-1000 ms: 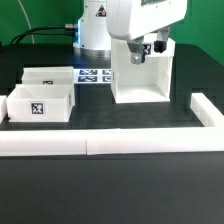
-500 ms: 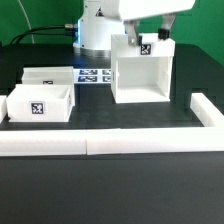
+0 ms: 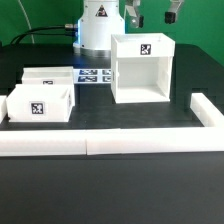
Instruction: Assemble drawer
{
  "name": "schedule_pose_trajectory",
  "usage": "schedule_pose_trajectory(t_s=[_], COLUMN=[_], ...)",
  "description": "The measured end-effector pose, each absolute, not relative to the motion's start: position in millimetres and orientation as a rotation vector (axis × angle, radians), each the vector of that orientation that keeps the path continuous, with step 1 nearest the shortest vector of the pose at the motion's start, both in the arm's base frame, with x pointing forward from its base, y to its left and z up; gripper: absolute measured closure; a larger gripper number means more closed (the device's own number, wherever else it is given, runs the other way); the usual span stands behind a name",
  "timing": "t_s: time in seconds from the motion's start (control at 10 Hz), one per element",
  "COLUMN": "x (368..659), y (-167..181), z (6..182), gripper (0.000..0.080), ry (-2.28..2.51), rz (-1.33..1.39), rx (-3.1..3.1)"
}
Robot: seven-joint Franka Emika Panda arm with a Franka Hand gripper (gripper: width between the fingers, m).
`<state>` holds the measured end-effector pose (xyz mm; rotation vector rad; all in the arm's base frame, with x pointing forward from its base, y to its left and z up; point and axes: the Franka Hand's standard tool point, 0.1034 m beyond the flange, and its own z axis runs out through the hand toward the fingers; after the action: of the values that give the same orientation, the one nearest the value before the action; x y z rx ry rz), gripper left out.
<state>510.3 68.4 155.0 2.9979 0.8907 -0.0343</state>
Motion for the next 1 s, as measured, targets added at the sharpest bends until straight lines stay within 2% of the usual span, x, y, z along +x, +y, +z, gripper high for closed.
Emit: schedule_pose_trajectory(t_s=[0.2, 0.5, 1.0], x=[508, 473, 465], y=[70, 87, 93], z=[155.5, 147.6, 140.2], gripper=[0.015, 0.015, 0.015], ry=[0.806, 0.381, 0.262], rz=[-0.024, -0.059, -0.089], rx=[3.02, 3.139, 3.205])
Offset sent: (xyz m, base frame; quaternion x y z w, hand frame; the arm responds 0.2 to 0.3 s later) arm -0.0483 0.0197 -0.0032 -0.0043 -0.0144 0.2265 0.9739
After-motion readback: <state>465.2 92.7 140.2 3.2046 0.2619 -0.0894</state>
